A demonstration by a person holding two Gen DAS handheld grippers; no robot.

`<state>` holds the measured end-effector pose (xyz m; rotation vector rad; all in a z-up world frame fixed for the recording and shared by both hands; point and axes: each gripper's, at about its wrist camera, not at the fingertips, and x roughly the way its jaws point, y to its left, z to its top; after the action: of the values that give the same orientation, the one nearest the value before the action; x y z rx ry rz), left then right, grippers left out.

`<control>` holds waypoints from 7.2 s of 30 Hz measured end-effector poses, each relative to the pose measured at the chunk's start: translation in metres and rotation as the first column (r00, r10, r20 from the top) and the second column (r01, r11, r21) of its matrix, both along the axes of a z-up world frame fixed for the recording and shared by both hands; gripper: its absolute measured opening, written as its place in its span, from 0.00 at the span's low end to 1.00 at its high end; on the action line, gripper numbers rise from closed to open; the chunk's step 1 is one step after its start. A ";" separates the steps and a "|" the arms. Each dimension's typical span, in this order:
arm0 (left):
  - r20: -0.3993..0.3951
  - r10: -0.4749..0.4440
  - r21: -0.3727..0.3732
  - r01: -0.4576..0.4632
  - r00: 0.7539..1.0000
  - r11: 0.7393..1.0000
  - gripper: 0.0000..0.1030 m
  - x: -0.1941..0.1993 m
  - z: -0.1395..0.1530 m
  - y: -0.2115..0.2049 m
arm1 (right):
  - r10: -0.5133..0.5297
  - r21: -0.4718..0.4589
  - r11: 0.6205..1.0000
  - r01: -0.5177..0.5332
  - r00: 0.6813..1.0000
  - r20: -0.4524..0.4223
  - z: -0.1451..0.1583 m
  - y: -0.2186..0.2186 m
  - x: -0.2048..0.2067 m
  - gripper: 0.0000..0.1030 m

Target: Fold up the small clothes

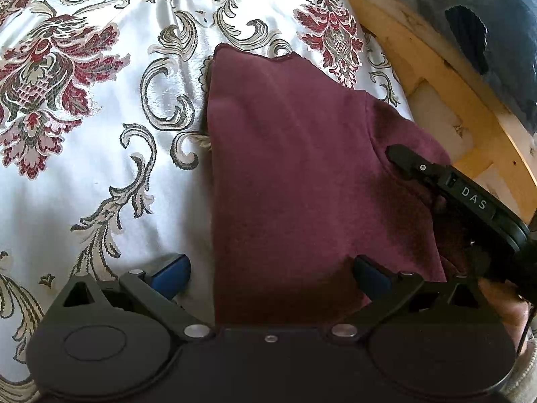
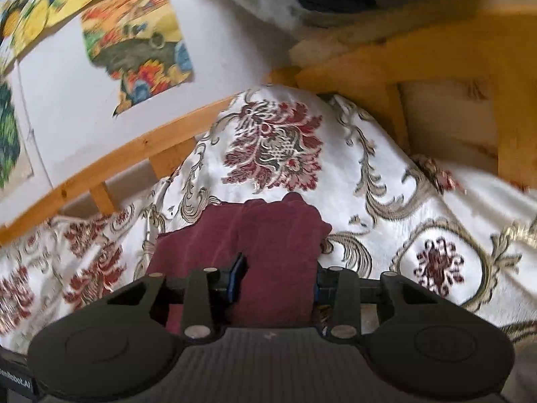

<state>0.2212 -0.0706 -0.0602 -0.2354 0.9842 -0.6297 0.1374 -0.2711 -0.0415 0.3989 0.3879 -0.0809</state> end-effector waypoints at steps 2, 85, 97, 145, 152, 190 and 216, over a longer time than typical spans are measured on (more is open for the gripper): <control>0.002 0.000 0.002 0.000 1.000 1.000 1.00 0.000 0.000 0.000 | 0.008 -0.113 0.994 -0.009 1.000 -0.006 0.007 0.016 0.000 0.42; 0.323 0.149 0.039 -0.171 0.935 0.985 0.99 -0.052 0.088 0.098 | -0.005 -0.111 0.993 0.025 0.984 0.178 0.061 0.080 -0.059 1.00; 0.491 0.113 0.076 -0.172 0.864 0.982 0.99 -0.142 0.105 0.133 | -0.083 -0.154 0.982 0.114 0.977 0.195 0.079 0.121 -0.163 1.00; 0.484 0.149 0.146 -0.247 0.863 0.958 0.99 -0.166 0.068 0.190 | -0.106 -0.228 0.967 0.116 0.993 0.057 0.068 0.184 -0.185 1.00; 0.487 0.148 0.148 -0.248 0.861 0.957 0.99 -0.167 0.068 0.190 | -0.114 -0.226 0.966 0.124 0.992 0.057 0.067 0.182 -0.185 1.00; 0.487 0.146 0.149 -0.246 0.861 0.958 0.99 -0.168 0.068 0.190 | -0.133 -0.225 0.964 0.139 0.990 0.042 0.065 0.180 -0.184 1.00; 0.463 0.101 0.245 -0.237 0.881 0.940 0.99 -0.162 0.064 0.185 | -0.129 -0.234 0.964 0.131 0.991 0.022 0.064 0.183 -0.181 1.00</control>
<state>0.0596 0.1143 0.0033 0.0890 0.5917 -0.3417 -0.0435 -0.0877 0.0225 0.1902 0.3409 -0.2513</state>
